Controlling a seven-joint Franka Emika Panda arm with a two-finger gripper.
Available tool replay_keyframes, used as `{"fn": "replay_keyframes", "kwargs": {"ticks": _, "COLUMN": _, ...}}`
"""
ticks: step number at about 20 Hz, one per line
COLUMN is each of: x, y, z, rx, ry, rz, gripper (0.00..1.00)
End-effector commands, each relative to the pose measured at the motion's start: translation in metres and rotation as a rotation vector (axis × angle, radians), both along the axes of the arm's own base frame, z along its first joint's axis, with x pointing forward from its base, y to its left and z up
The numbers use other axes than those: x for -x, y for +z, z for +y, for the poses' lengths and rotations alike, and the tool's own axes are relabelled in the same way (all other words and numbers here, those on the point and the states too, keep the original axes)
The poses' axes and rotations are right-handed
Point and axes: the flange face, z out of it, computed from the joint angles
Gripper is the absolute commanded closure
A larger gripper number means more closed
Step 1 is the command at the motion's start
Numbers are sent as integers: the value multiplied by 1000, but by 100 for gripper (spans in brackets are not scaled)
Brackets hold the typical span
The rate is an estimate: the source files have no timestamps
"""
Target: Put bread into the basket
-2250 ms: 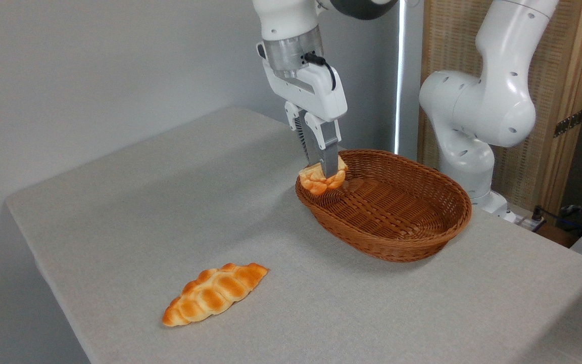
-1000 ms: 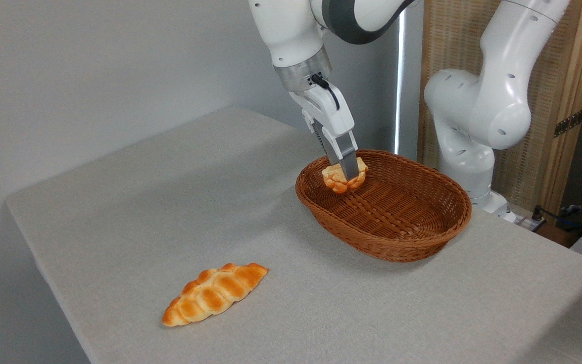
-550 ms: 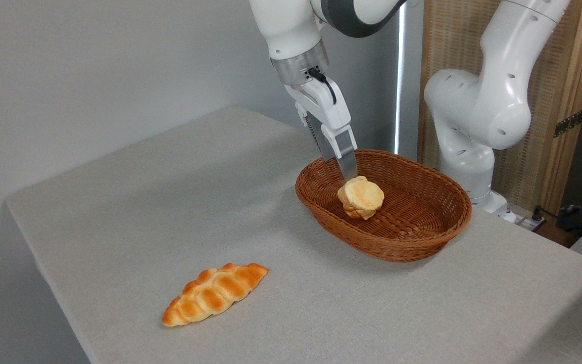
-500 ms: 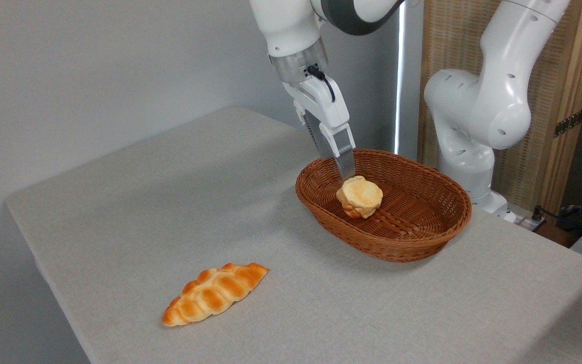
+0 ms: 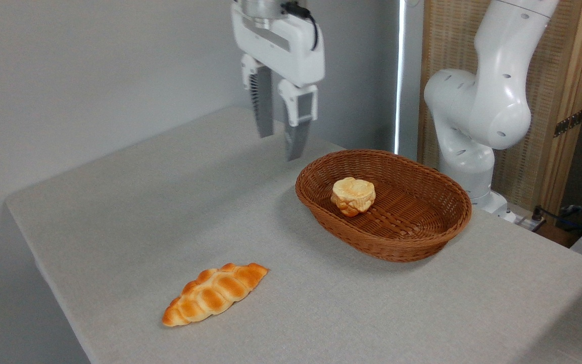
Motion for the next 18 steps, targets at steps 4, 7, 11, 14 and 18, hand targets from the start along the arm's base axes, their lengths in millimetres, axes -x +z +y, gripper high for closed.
{"fn": "replay_keyframes", "kwargs": {"ticks": 4, "x": -72, "y": 17, "z": 8, "rx": 31, "ry": 77, "rz": -30, "gripper": 0}}
{"fn": "replay_keyframes", "kwargs": {"ticks": 7, "x": -89, "y": 24, "z": 15, "rx": 34, "ry": 128, "rz": -44, "gripper": 0}}
{"fn": "replay_keyframes", "kwargs": {"ticks": 11, "x": -95, "y": 22, "z": -2, "rx": 14, "ry": 164, "rz": -30, "gripper": 0}}
{"fn": "replay_keyframes", "kwargs": {"ticks": 14, "x": -88, "y": 16, "z": -12, "rx": -1, "ry": 188, "rz": 40, "gripper": 0}}
{"fn": "replay_keyframes", "kwargs": {"ticks": 18, "x": -86, "y": 15, "z": -15, "rx": -15, "ry": 189, "rz": 90, "gripper": 0}}
